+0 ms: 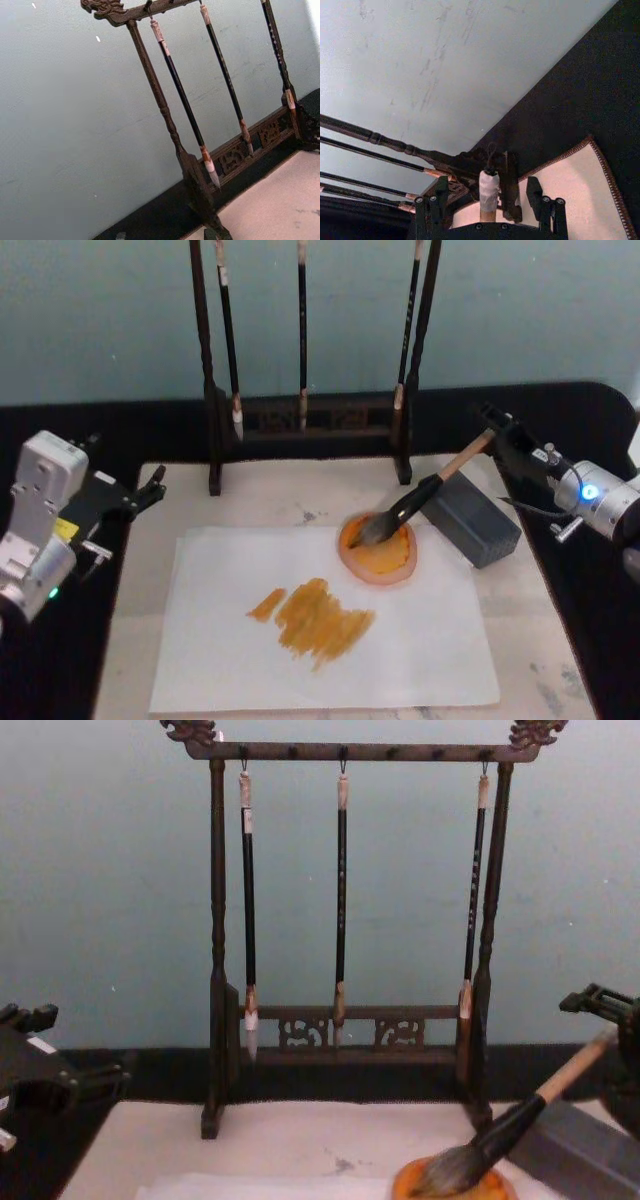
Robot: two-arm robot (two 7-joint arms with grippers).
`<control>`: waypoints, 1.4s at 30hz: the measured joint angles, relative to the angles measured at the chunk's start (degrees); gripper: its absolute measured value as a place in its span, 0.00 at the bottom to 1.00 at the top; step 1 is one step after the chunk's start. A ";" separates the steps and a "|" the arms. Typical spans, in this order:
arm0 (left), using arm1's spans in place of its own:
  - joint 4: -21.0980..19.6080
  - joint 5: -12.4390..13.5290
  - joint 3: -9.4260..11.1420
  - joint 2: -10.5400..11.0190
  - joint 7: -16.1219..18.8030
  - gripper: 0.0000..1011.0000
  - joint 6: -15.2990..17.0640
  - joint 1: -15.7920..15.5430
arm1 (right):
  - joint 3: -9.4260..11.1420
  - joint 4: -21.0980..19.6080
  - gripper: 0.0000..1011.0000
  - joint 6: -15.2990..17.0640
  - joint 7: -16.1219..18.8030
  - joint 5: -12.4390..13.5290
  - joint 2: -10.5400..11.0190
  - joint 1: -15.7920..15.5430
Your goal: Pick up the brush from the inkstone, write on the paper, then place the brush back to its original position.
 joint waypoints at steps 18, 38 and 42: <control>0.00 0.00 0.00 0.00 0.00 1.00 0.00 0.00 | 0.33 -19.46 0.99 -5.95 -9.98 1.50 6.52 -11.64; 0.00 0.00 0.00 0.00 0.00 1.00 0.00 0.00 | -8.92 -38.64 0.99 -24.71 -21.82 -35.88 13.98 -17.60; 0.00 0.00 0.00 0.00 0.00 1.00 0.00 0.00 | -11.97 -37.41 0.99 -26.39 -23.45 -44.05 13.60 -16.95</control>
